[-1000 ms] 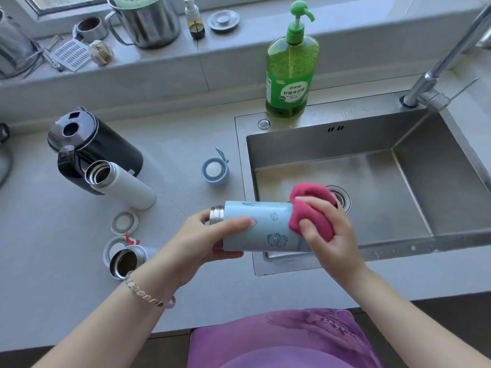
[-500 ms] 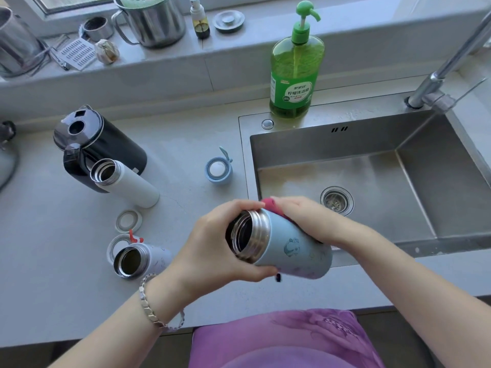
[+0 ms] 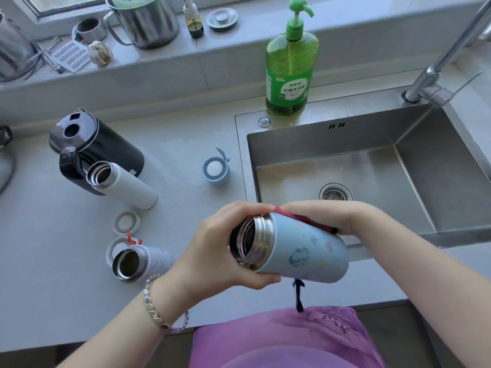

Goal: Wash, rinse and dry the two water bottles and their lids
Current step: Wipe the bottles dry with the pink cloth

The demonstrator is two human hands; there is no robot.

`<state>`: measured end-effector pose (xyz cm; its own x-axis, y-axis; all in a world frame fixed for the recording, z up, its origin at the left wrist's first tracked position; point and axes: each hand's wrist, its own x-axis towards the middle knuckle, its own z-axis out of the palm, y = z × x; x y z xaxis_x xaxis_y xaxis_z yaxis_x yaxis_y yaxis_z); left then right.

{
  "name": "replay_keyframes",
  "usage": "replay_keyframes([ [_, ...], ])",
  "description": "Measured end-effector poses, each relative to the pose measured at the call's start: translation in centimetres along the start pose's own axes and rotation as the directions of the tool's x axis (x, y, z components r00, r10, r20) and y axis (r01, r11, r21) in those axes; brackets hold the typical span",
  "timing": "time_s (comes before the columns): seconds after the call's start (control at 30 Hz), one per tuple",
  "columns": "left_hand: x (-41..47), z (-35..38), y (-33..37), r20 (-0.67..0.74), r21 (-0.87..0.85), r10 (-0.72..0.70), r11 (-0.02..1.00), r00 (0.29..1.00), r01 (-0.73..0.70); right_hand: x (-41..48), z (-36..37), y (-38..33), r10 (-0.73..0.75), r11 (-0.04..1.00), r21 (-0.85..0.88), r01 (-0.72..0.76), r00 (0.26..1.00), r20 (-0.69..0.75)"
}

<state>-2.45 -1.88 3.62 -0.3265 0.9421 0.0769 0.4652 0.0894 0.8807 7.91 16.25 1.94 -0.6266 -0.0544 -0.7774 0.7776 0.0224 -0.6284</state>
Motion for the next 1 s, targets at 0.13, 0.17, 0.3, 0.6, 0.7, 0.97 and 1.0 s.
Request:
replay_keyframes([
  [0.13, -0.1, -0.3, -0.7, -0.091, -0.095, -0.083, 0.993, 0.992, 0.074, -0.4, -0.4, 2.4, 0.021, 0.838, 0.546, -0.004, 0.999, -0.026],
  [0.17, 0.0, -0.2, -0.9, -0.131, -0.099, -0.114, 0.99, 0.985, 0.102, -0.2, 0.1, 2.9, -0.005, 0.739, 0.671, 0.058, 0.997, -0.081],
  [0.3, 1.7, 0.5, -0.6, -0.223, 0.021, -0.137, 0.989, 0.965, 0.145, 1.5, 2.0, 3.2, -0.004, 0.348, 0.886, 0.307, 0.946, -0.326],
  [0.6, 4.4, 2.7, 0.2, -0.248, -0.369, -0.363, 0.893, 0.898, 0.259, 4.8, 3.7, 1.3, -0.019, 0.147, 0.975, 0.168, 0.986, -0.167],
  [0.7, 4.7, 3.7, -0.2, -0.317, -0.387, -0.492, 0.848, 0.811, 0.363, 5.7, 4.9, 1.1, 0.063, 0.277, 0.935, 0.221, 0.967, -0.247],
  [0.97, 5.3, 3.1, -1.5, -0.4, -0.437, -0.615, 0.78, 0.68, 0.448, 4.4, 7.4, 1.9, 0.222, 0.443, 0.741, 0.504, 0.74, -0.635],
  [1.0, 5.1, 3.3, -1.4, -0.4, -0.45, -0.622, 0.773, 0.673, 0.446, 4.2, 7.2, 1.7, 0.223, 0.443, 0.737, 0.511, 0.733, -0.643],
])
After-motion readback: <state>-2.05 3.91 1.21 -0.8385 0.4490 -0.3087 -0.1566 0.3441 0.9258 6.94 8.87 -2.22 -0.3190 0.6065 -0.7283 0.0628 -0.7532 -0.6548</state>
